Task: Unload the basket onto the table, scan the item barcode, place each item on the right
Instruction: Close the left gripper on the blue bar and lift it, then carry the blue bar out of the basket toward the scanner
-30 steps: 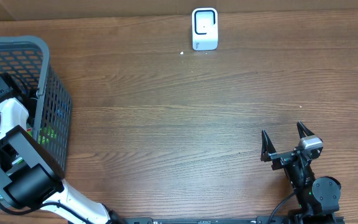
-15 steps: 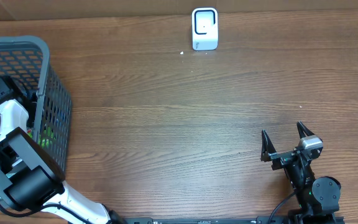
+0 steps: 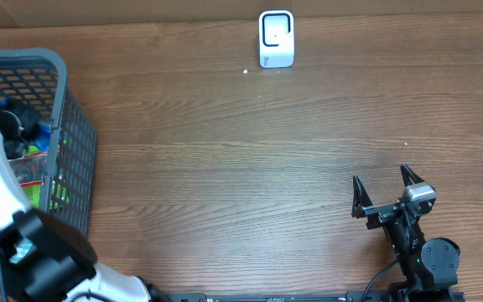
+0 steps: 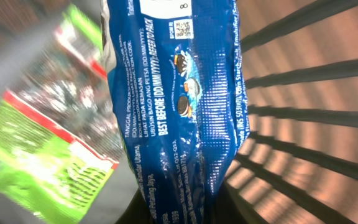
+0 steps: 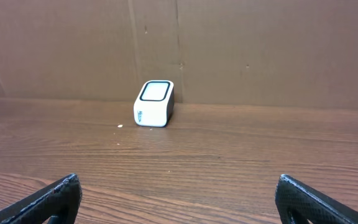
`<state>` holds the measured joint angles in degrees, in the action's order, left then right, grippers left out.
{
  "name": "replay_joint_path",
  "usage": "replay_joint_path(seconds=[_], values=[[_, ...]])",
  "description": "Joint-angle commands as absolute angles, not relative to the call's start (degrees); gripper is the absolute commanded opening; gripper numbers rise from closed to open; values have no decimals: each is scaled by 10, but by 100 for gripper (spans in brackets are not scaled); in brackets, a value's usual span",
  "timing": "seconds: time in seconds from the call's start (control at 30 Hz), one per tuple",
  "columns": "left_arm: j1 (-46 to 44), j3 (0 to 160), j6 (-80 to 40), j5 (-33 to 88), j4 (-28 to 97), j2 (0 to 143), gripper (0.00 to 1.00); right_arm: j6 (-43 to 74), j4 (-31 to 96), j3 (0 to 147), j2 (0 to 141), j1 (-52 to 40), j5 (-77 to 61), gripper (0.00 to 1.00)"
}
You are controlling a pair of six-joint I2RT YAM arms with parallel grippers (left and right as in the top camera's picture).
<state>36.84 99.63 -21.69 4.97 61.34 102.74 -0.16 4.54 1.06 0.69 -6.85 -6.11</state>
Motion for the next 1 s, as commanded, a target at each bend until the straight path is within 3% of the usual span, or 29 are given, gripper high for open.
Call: replay_joint_path(seconds=[0.0,0.5,0.7,0.97], values=[[368,1026,-185,38,627,966,4,-1,42,5,2,-71,-61,100],[283,1027,-91,44,643,743,4,-1,42,5,2,-71,-61,100],[190,1027,-57,93,680,722,4,-1,43,5,2,-71,-61,100],[20,1012,-65,95,770,798,4,-1,42,5,2,-71,-61,100]])
